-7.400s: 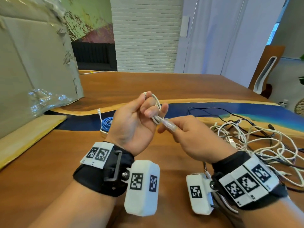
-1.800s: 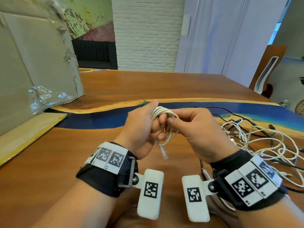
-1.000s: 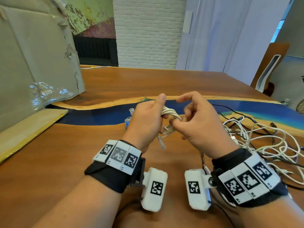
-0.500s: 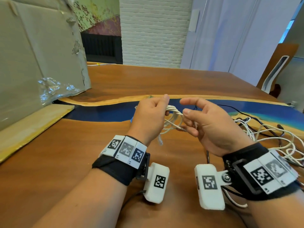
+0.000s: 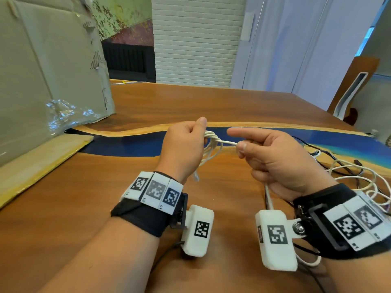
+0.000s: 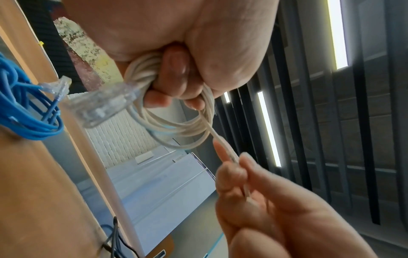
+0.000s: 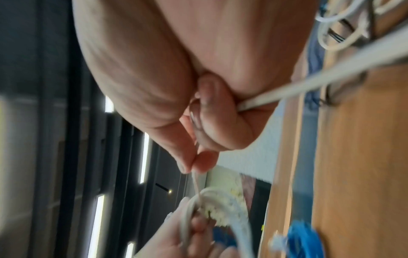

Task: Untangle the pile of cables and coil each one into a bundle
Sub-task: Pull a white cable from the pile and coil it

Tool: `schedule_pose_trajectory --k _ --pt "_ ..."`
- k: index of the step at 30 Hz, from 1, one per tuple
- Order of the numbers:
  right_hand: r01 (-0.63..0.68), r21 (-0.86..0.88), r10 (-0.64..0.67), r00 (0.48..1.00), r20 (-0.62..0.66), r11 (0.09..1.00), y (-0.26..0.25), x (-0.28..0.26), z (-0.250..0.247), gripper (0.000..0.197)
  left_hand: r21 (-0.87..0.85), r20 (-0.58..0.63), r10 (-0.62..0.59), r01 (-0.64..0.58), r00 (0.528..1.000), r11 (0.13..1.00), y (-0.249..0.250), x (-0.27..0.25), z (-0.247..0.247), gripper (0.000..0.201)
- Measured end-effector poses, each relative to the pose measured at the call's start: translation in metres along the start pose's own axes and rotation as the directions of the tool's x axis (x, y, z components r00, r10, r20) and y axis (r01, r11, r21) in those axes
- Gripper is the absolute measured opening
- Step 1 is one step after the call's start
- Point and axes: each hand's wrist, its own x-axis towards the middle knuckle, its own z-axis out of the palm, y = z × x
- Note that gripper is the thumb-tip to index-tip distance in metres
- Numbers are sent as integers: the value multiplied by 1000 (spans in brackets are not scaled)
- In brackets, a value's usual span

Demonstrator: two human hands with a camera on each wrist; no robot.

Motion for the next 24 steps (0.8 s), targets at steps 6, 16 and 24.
schedule_pose_trajectory --k 6,16,24 --pt "195 -373 -258 958 -126 907 -4 -1 -7 11 -474 279 -239 350 930 808 16 -4 -6 47" --pt "402 -547 -538 836 -107 734 12 3 15 11 -702 439 -146 441 886 560 30 -14 -2 49" --pt "197 -4 -197 980 15 980 11 0 23 21 -582 214 -184 276 959 765 24 -13 7 50"
